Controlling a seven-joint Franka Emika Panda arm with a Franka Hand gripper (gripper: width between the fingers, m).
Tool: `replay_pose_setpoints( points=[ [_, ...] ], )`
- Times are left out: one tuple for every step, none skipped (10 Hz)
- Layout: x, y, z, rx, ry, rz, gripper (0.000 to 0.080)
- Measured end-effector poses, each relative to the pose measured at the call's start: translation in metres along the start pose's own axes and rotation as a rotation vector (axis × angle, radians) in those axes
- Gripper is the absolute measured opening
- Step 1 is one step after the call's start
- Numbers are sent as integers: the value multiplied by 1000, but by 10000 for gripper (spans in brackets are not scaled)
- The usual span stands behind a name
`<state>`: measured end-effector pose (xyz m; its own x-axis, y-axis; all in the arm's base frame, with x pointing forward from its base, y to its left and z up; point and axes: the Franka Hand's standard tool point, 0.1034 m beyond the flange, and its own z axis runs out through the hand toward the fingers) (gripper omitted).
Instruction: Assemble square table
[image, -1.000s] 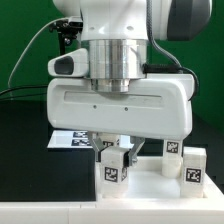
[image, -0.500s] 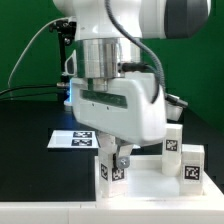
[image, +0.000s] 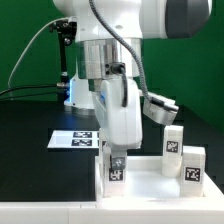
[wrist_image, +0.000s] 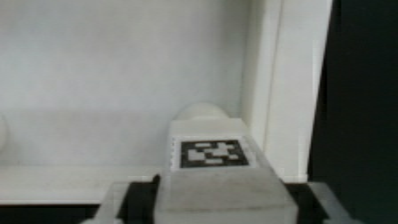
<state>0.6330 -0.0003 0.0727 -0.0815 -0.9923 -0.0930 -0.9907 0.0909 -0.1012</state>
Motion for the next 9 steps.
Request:
replay_pose_setpoints(
  points=[
    [2, 0, -2, -13, -18, 160, 284],
    [4, 2, -2, -27, -18, 273, 284],
    [6, 3, -2, -27, -12, 413, 285],
    [8, 5, -1, -26, 1, 502, 285],
    [10, 6, -1, -26, 10, 531, 291],
    [10, 7, -1, -21, 20, 536, 291],
    [10, 7, -2, -20, 23, 519, 294],
    [10, 8, -1, -21, 22, 518, 294],
    [9, 7, -2, -20, 21, 517, 504]
  ],
)
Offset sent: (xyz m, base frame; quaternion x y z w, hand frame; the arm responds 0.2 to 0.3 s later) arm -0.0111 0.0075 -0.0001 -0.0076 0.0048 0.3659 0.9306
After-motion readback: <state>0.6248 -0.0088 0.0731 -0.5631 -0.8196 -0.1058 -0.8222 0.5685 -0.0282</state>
